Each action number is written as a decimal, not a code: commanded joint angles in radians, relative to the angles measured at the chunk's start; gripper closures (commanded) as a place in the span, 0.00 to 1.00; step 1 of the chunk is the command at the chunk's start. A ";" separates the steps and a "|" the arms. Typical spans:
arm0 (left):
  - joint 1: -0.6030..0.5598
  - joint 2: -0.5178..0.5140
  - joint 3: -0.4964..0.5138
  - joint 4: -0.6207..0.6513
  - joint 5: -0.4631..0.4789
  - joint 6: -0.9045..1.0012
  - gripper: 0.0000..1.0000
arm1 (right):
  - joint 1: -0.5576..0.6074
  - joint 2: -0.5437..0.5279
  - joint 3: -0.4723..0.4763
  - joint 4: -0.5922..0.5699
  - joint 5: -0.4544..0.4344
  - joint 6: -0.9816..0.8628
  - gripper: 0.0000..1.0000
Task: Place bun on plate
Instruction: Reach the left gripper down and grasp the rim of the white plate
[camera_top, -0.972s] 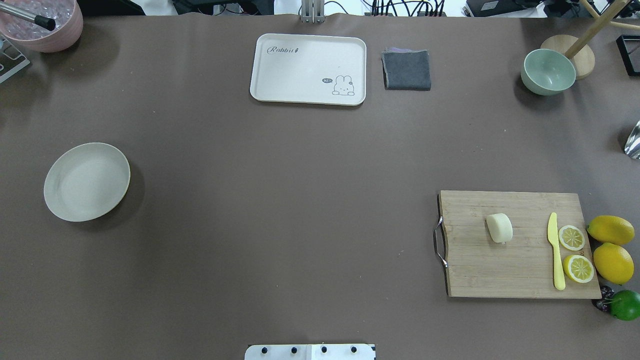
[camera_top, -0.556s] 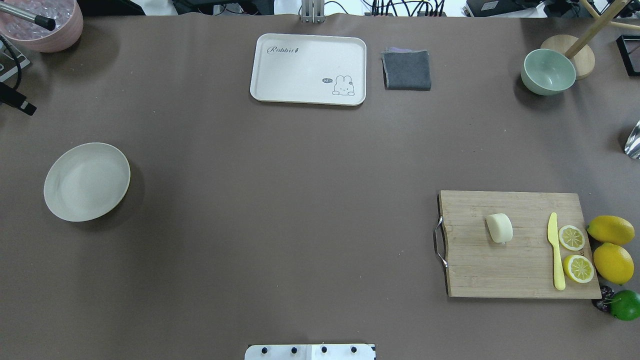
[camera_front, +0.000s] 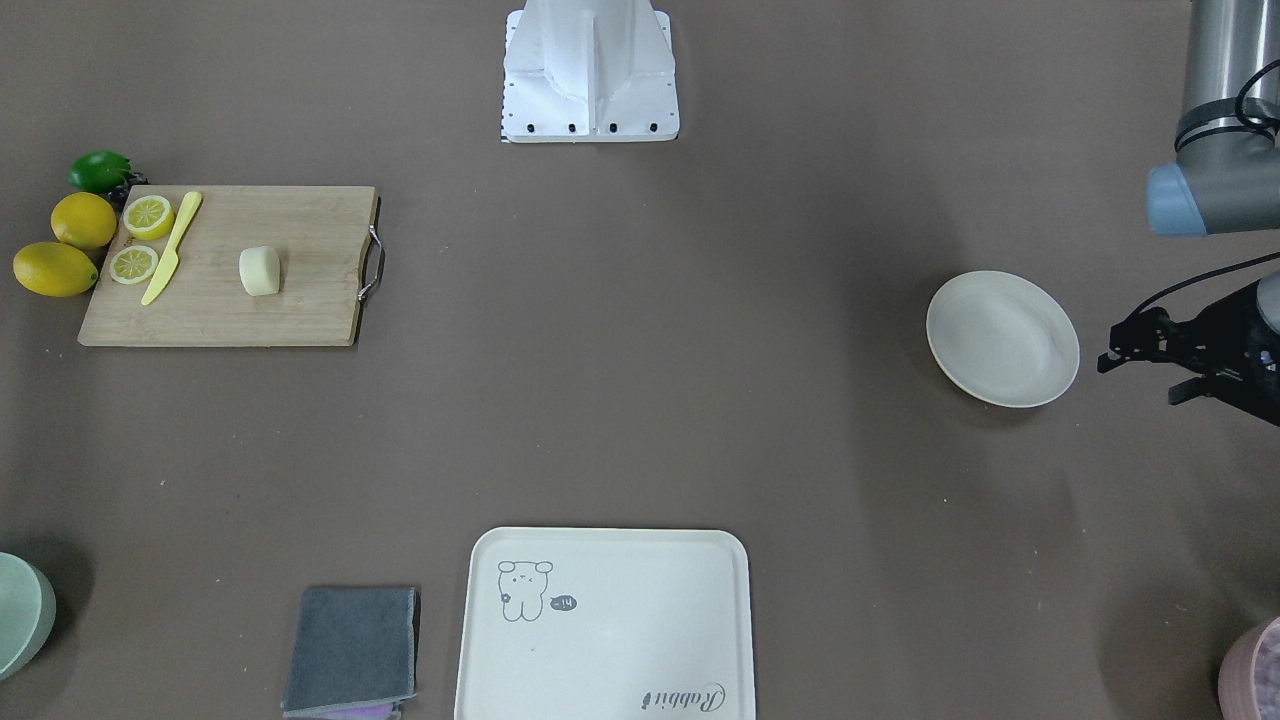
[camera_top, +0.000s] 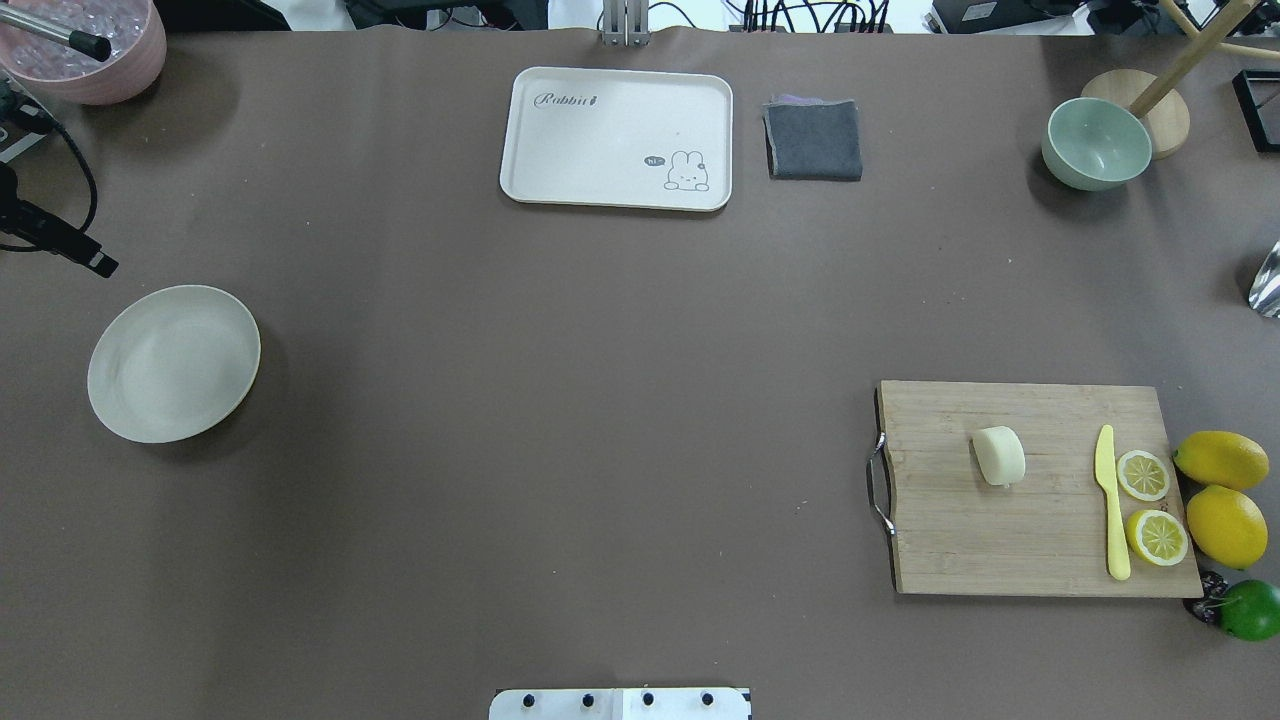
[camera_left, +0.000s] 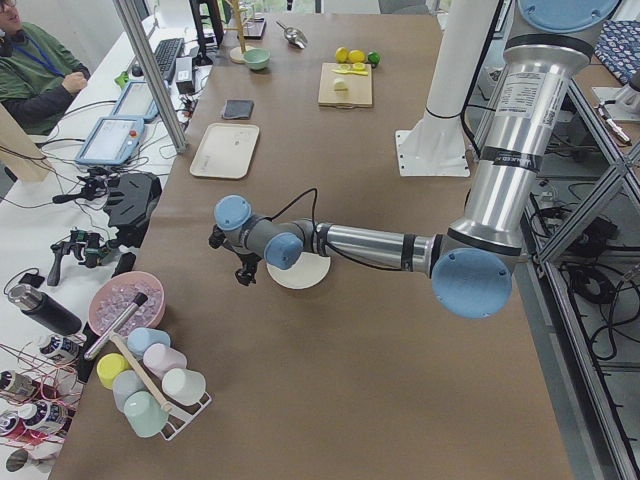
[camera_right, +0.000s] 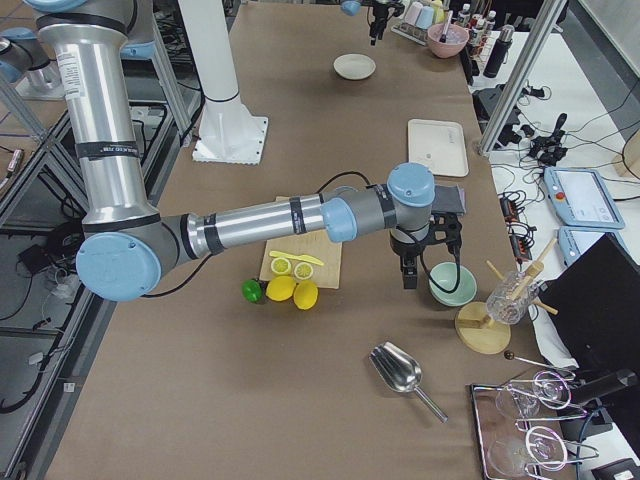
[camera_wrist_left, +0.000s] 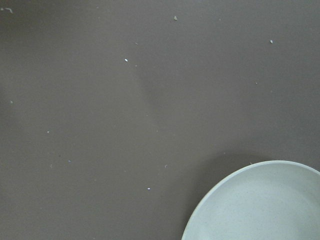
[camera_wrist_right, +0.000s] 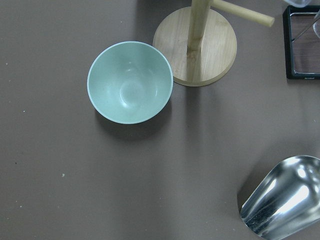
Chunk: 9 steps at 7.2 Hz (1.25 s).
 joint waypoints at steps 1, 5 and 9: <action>0.049 0.003 0.004 -0.003 0.008 0.002 0.09 | 0.000 0.003 0.004 0.000 -0.003 0.000 0.00; 0.061 0.008 0.088 -0.105 0.011 0.001 0.19 | 0.000 -0.003 0.015 0.000 -0.003 0.000 0.00; 0.096 0.008 0.089 -0.108 0.011 0.001 0.46 | 0.000 0.005 0.015 0.000 -0.008 0.000 0.00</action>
